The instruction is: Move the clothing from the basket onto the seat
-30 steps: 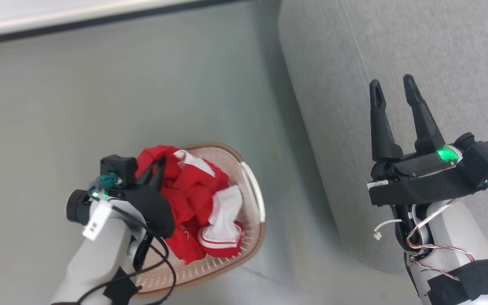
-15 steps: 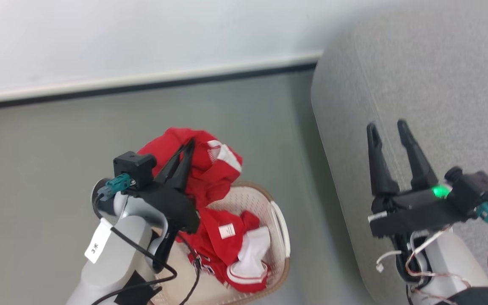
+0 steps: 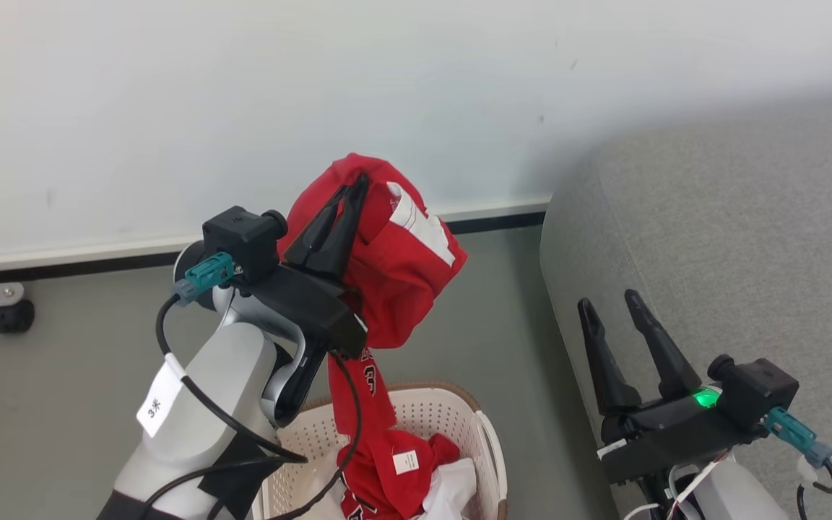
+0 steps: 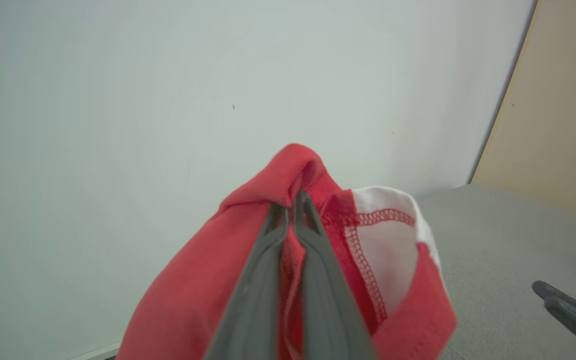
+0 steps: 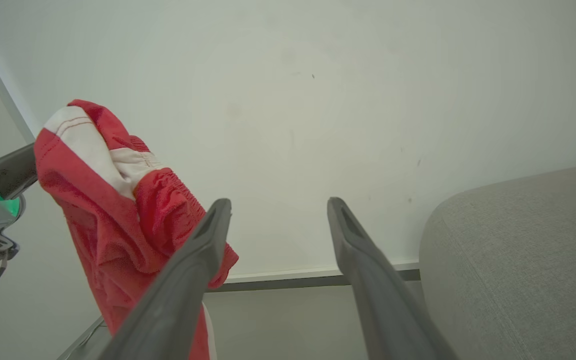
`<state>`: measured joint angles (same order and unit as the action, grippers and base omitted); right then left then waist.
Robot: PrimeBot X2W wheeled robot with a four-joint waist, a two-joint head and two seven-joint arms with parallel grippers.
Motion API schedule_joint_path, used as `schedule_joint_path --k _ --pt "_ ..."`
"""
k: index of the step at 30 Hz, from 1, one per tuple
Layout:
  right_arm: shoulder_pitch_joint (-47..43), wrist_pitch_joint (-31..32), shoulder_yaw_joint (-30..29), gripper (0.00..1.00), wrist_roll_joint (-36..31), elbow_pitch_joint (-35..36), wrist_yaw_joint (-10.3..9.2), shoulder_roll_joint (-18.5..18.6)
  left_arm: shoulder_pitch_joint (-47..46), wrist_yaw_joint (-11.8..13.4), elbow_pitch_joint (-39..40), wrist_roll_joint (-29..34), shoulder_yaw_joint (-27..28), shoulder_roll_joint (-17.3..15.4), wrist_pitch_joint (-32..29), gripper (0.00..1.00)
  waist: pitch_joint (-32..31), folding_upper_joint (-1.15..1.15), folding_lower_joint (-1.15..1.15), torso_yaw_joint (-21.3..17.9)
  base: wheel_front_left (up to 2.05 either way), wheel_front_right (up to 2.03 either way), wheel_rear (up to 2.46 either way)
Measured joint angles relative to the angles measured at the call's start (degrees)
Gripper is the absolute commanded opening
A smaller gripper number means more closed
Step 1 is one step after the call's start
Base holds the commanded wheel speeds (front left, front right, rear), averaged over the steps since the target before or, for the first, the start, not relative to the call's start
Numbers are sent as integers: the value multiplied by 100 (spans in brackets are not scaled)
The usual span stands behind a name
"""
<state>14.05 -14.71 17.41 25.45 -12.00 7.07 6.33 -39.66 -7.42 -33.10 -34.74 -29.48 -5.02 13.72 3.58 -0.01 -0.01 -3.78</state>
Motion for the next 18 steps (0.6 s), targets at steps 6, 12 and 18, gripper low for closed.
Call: schedule_joint_path --k 6,12,18 --pt "-88 1 266 100 116 90 0 97 -90 -8 127 -27 -43 14 -51 0 -221 0 0 -6 0 0 0" --pt "-123 1 604 100 256 208 0 152 -98 -8 201 -60 -60 34 -110 0 -281 1 1 -27 0 0 0" --pt "-29 0 1198 100 347 350 0 146 -140 -8 280 -101 -59 66 -204 0 -230 1 1 1 0 0 0"
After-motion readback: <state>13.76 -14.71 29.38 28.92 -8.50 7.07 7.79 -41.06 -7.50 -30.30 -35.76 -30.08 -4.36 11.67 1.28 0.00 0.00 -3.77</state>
